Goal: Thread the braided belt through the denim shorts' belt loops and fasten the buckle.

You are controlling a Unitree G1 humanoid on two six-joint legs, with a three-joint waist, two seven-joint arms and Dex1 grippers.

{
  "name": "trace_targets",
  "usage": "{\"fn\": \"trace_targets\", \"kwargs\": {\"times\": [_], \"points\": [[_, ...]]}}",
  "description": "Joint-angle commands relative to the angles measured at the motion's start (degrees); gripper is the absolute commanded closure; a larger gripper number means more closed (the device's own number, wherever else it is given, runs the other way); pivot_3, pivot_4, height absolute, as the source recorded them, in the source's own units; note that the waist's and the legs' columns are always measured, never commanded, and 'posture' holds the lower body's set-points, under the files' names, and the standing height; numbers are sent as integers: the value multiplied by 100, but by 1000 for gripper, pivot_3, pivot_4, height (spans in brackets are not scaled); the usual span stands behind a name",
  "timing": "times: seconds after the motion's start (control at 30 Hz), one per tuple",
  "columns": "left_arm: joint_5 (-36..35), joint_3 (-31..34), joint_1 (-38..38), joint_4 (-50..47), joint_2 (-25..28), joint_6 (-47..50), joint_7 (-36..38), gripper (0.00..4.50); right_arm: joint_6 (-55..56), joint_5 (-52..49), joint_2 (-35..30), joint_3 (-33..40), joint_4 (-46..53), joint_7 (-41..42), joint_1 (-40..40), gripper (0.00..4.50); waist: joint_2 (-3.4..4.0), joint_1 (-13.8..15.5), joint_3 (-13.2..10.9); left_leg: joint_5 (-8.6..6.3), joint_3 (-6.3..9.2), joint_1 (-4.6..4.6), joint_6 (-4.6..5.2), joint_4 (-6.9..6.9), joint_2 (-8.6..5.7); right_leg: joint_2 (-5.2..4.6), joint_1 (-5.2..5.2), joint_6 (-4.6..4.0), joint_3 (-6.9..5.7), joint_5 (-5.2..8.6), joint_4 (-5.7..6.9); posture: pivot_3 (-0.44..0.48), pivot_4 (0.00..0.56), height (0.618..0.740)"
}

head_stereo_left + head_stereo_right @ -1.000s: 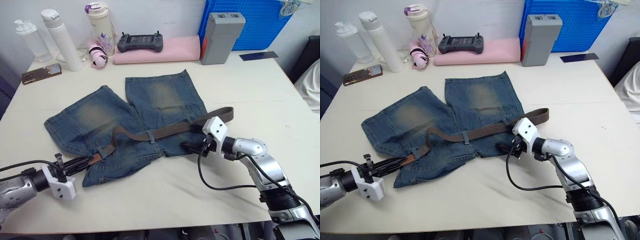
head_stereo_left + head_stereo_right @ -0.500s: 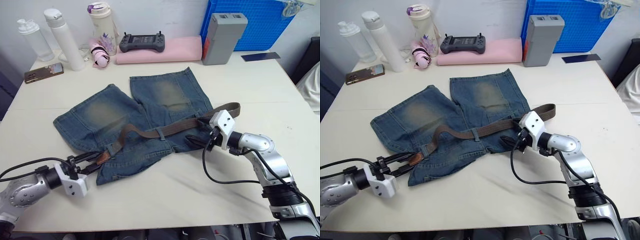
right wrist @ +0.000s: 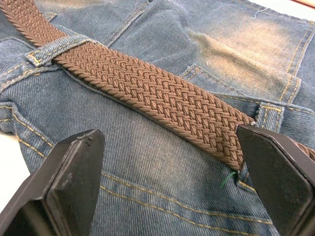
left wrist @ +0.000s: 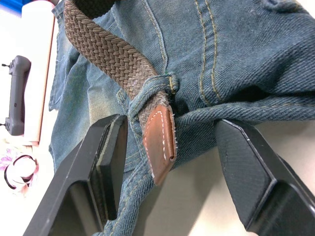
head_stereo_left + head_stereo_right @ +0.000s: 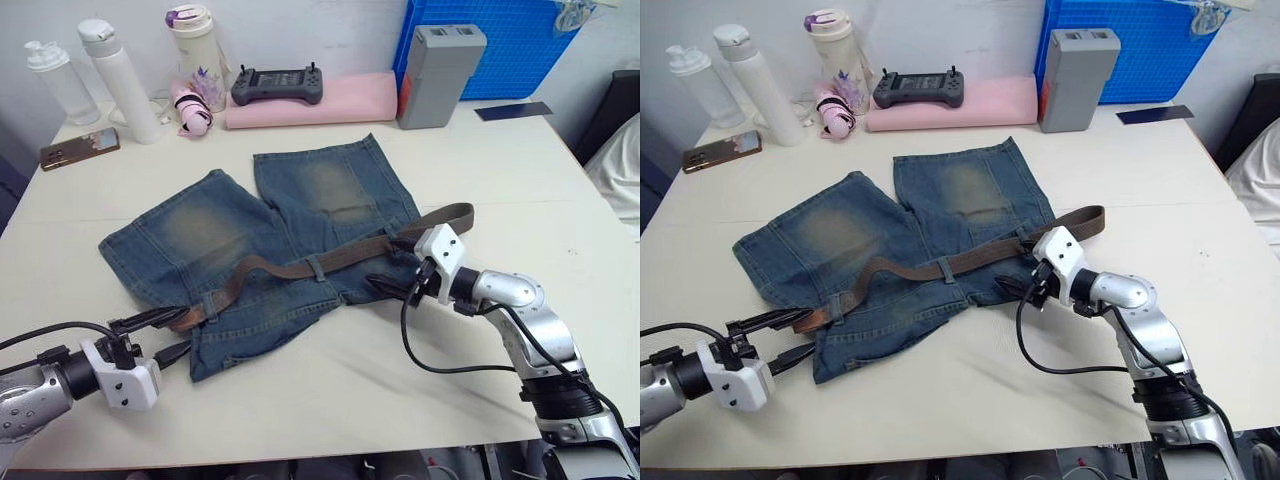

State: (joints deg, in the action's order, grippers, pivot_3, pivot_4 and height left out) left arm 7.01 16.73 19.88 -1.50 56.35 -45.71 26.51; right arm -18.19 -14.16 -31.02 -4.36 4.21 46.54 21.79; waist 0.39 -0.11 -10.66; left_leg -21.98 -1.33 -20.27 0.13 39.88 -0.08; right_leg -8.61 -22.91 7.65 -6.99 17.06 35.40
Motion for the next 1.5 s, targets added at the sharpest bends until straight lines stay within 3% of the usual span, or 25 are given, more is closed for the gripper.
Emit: {"fn": "trace_targets", "kwargs": {"times": [0.03,0.13,0.53,0.7,0.93,1.2,1.47,1.5], "points": [[-481,93,73,-111,-166,349,141,1475,-25,-86,23,55,281,0,32,0,0,2,0,0,0,0,0,0,0,0,0,0,0,0,0,0,150,739],[-1229,182,293,-231,-133,777,609,1475,-77,-107,-12,81,360,30,-17,0,-1,-3,0,0,1,0,0,1,3,0,0,0,1,0,0,0,150,739],[-2162,968,567,-615,-181,1394,1610,1475,-201,-110,-16,87,523,29,-149,0,-1,-3,0,-1,0,0,-1,1,3,2,0,-1,1,1,-3,0,150,739],[-2633,1167,623,-736,-287,2081,1908,1475,-201,-109,12,72,515,23,-151,0,-1,-5,0,-1,-1,0,-1,1,3,4,0,-1,2,1,-3,0,150,739],[-2474,765,339,-1064,-680,2503,1942,1475,-213,-101,35,73,546,-16,-175,0,-1,3,0,-1,0,0,0,1,1,3,1,-2,2,1,-3,0,150,739],[-1084,428,12,-350,-1087,1680,1503,1475,-283,-122,11,122,659,-72,-241,0,-2,1,1,-1,-2,0,0,2,0,6,1,-2,3,0,-4,0,150,739],[-1005,529,-37,-38,-1147,1447,1329,1475,-321,-140,-9,139,685,-99,-246,0,-2,2,1,-1,0,1,0,3,1,4,3,-2,2,0,-3,0,150,739],[-1021,525,-30,-31,-1138,1422,1339,1992,-324,-139,-2,131,683,-104,-240,0,-2,2,1,-1,1,1,0,3,1,4,3,-2,1,0,-3,0,150,739]]}}
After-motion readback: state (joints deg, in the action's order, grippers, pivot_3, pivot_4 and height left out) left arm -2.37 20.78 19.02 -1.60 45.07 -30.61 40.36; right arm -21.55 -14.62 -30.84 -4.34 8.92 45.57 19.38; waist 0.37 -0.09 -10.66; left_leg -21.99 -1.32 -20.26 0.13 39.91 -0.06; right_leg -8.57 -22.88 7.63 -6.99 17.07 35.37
